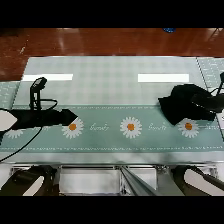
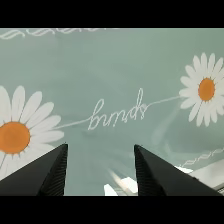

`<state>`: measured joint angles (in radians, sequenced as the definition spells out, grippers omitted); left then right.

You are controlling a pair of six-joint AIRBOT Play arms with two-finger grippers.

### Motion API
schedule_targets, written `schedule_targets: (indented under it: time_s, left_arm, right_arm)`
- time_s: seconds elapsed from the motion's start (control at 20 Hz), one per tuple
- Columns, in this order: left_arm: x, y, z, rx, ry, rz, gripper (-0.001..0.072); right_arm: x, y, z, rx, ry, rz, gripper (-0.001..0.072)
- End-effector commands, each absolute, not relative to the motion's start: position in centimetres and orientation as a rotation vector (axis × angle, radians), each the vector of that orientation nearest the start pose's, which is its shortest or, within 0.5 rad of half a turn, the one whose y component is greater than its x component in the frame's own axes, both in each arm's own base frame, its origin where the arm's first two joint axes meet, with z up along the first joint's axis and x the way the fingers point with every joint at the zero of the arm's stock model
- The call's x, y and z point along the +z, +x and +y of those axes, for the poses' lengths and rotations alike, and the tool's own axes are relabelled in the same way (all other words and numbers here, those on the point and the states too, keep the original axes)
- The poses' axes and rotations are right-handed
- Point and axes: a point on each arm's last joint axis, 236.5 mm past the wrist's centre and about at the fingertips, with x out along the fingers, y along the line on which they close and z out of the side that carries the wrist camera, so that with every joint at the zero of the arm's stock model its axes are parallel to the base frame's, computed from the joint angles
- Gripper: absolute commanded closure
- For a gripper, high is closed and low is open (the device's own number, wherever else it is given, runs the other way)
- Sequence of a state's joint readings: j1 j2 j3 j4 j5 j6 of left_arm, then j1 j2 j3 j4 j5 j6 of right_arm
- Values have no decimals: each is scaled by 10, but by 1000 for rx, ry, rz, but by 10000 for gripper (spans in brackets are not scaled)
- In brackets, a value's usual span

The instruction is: Fold the shirts.

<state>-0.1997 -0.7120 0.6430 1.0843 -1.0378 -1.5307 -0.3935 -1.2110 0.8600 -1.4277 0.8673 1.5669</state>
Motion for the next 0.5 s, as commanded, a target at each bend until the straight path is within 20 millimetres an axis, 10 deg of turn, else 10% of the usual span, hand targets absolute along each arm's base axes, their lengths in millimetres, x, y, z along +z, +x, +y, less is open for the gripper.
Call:
schedule_targets:
  time_s: [0.0,0.25,0.45]
  left_arm:
    - [27,257,-148,-423,-322,1110,199]
    - [29,257,-163,-454,-410,1127,199]
    - [39,268,-171,-461,-481,1088,199]
  right_arm:
    - [-84,366,-111,-269,446,1220,295]
    - [-111,368,-95,-230,532,1277,308]
    - [-106,363,-65,-87,565,1324,680]
